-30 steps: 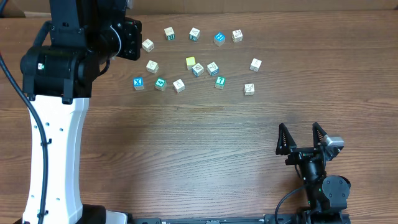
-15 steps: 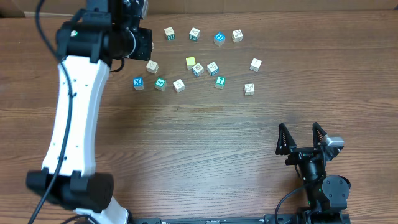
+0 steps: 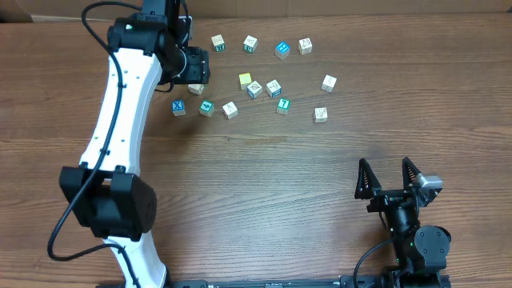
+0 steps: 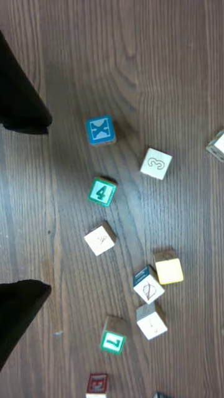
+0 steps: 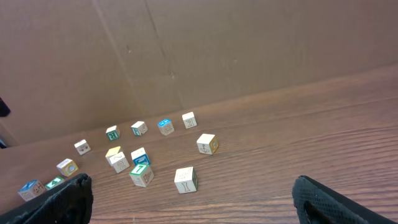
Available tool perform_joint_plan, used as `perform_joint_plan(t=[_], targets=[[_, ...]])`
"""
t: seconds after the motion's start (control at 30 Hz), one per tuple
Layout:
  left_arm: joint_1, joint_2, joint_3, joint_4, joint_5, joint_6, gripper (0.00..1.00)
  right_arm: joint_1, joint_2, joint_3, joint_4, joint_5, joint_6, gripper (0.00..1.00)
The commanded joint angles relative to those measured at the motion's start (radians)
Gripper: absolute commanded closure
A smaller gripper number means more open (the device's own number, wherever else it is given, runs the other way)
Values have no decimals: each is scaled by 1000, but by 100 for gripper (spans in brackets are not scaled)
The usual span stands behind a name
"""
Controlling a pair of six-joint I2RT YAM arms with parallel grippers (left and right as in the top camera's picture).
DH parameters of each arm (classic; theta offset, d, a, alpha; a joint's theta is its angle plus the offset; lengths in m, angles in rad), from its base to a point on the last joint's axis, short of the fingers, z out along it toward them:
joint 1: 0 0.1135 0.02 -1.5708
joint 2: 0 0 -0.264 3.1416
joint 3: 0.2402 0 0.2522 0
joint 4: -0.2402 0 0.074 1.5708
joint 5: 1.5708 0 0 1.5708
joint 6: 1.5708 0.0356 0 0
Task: Form a horizontal line
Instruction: 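Lower the left gripper toward the green 4 block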
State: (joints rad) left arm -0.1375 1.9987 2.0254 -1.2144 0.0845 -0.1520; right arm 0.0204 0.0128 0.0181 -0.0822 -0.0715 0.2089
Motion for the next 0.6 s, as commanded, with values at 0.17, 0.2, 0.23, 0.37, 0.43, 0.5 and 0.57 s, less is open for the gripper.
perform_joint_plan(t=[0.17,0.2,0.23,0.37,0.43,0.5,0.57], targets=[[-7,85,-4,17,-17,-65,35,-3,-10,-10,5,-1,-1,0],[-7,92,-4,15,-16,-66,37,-3,-10,-10,5,-1,-1,0],[-8,106,-4,14,-16,-66,41,-3,-10,-10,5,-2,-1,0],[-16,156,-5,8,-14,-65,44,-3,-10,-10,5,-1,-1,0],[-19,186,-5,6,-14,-61,44,-3,-10,-10,5,-1,-1,0],[-21,212,-5,6,-15,-48,44,-3,-10,-10,5,-1,-1,0],[-21,239,-5,7,-17,-32,44,-3,-10,-10,5,-2,-1,0]])
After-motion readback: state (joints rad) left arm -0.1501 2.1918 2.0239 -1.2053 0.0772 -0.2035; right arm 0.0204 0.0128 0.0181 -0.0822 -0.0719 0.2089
